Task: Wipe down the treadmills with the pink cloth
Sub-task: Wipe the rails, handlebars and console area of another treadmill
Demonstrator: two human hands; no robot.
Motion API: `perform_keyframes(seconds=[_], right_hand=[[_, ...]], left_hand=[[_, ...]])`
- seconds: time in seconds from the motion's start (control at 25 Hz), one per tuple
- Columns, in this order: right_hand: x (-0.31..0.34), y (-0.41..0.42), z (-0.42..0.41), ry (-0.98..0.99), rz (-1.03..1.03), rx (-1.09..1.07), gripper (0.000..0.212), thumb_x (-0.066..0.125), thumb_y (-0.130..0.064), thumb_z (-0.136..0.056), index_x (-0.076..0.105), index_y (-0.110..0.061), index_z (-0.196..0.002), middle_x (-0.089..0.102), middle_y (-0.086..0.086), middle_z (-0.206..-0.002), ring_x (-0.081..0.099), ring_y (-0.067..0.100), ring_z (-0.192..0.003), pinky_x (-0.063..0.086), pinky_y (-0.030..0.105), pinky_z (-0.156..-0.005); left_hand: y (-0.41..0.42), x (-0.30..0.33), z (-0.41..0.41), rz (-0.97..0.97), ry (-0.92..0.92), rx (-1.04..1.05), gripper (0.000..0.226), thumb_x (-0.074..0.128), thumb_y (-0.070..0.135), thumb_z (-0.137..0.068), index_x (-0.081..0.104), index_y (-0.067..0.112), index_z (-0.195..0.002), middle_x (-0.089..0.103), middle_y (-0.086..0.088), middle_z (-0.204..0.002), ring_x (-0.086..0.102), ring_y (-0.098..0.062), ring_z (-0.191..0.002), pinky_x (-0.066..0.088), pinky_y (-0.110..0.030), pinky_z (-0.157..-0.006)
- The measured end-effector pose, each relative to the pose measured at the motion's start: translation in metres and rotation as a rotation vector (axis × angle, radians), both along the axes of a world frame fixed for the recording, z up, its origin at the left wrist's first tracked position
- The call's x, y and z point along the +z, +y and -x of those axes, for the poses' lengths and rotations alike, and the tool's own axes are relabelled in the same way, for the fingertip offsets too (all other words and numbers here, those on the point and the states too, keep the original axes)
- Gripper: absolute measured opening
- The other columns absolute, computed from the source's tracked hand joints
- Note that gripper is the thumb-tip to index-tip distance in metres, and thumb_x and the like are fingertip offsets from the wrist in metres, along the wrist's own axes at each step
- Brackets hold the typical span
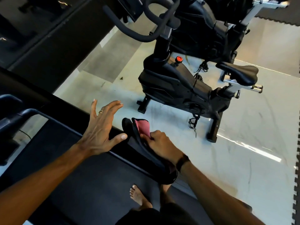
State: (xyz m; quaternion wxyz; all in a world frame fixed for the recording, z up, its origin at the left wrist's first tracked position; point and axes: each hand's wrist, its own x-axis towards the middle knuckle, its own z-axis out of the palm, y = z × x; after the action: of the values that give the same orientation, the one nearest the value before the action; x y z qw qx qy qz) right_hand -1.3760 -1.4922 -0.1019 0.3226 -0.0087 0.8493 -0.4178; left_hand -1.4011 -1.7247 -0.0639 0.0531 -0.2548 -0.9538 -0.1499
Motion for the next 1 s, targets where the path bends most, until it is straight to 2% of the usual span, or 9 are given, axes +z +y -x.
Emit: perform_keyframes(seconds=[0.08,0.16,0.2,0.4,0.48,0.56,0.64,0.76,1.0], right_hand=[[0.013,0.013,-0.041,0.355,-0.097,0.054,0.042,0.055,-0.038,-0.099,0.039,-0.022,-0.064,0.055,-0.003,-0.069,0.050,0.017,-0.061,0.032,0.027,-0.064],[0.013,0.024,-0.068,0.653,-0.179,0.085,0.028,0.059,-0.031,-0.095,0.053,-0.019,-0.070,0.069,0.002,-0.084,0.058,0.017,-0.071,0.036,0.021,-0.067],[0.009,0.026,-0.066,0.628,-0.198,0.053,0.026,0.056,-0.035,-0.097,0.061,-0.018,-0.080,0.071,0.003,-0.092,0.061,0.019,-0.077,0.039,0.019,-0.070],[-0.014,0.026,0.002,-0.129,0.046,0.008,0.041,0.044,-0.047,-0.104,0.062,-0.011,-0.095,0.062,0.007,-0.084,0.058,0.027,-0.081,0.040,0.034,-0.077],[-0.024,0.029,0.012,-0.129,0.043,0.081,0.039,0.042,-0.040,-0.105,0.059,-0.005,-0.111,0.058,0.008,-0.091,0.057,0.028,-0.088,0.038,0.034,-0.081],[-0.023,0.028,0.006,-0.127,0.072,-0.003,0.039,0.045,-0.042,-0.103,0.060,-0.007,-0.095,0.059,0.008,-0.089,0.059,0.029,-0.087,0.040,0.033,-0.078],[-0.012,0.026,-0.021,0.045,0.068,-0.072,0.044,0.045,-0.048,-0.102,0.056,-0.014,-0.075,0.060,0.006,-0.076,0.059,0.028,-0.075,0.043,0.034,-0.070],[0.003,0.029,-0.073,0.380,-0.110,-0.021,0.052,0.031,-0.070,-0.094,0.048,-0.024,-0.078,0.059,-0.001,-0.083,0.055,0.022,-0.077,0.045,0.037,-0.072],[0.011,0.036,-0.022,-0.177,-0.017,-0.068,0.071,0.031,-0.081,-0.089,0.063,-0.019,-0.101,0.061,0.001,-0.085,0.062,0.025,-0.083,0.038,0.033,-0.078]], left_hand=[[0.014,0.001,-0.010,-0.048,0.011,0.006,0.094,0.023,0.077,-0.089,0.034,0.003,-0.146,0.040,-0.012,-0.151,0.043,-0.023,-0.137,0.003,-0.067,-0.116],[0.031,-0.005,-0.022,-0.059,0.024,0.008,0.092,0.022,0.074,-0.092,0.036,0.000,-0.145,0.042,-0.014,-0.150,0.042,-0.023,-0.139,0.004,-0.070,-0.114],[0.035,-0.009,-0.026,-0.047,0.029,0.010,0.090,0.022,0.072,-0.093,0.037,-0.001,-0.144,0.043,-0.014,-0.149,0.042,-0.024,-0.139,0.005,-0.071,-0.114],[0.038,-0.010,-0.028,-0.058,-0.008,0.059,0.085,0.024,0.069,-0.095,0.034,0.001,-0.145,0.044,-0.012,-0.148,0.045,-0.023,-0.133,-0.002,-0.068,-0.116],[0.038,-0.010,-0.030,-0.054,-0.012,0.062,0.085,0.023,0.069,-0.095,0.033,0.002,-0.146,0.043,-0.011,-0.148,0.046,-0.023,-0.132,-0.003,-0.067,-0.116],[0.040,-0.009,-0.028,-0.052,-0.004,0.096,0.086,0.022,0.071,-0.094,0.033,0.002,-0.146,0.043,-0.011,-0.148,0.044,-0.022,-0.134,-0.004,-0.067,-0.116],[0.039,-0.010,-0.029,-0.046,-0.007,0.109,0.088,0.021,0.072,-0.093,0.032,0.002,-0.146,0.043,-0.011,-0.148,0.043,-0.020,-0.134,-0.004,-0.066,-0.116],[0.039,-0.011,-0.029,-0.027,-0.021,0.117,0.089,0.019,0.073,-0.093,0.030,0.002,-0.146,0.043,-0.011,-0.148,0.044,-0.021,-0.133,-0.006,-0.065,-0.116],[0.038,-0.014,-0.028,0.084,-0.062,0.113,0.084,0.013,0.073,-0.094,0.033,0.009,-0.145,0.044,-0.006,-0.145,0.054,-0.025,-0.122,-0.007,-0.065,-0.116]])
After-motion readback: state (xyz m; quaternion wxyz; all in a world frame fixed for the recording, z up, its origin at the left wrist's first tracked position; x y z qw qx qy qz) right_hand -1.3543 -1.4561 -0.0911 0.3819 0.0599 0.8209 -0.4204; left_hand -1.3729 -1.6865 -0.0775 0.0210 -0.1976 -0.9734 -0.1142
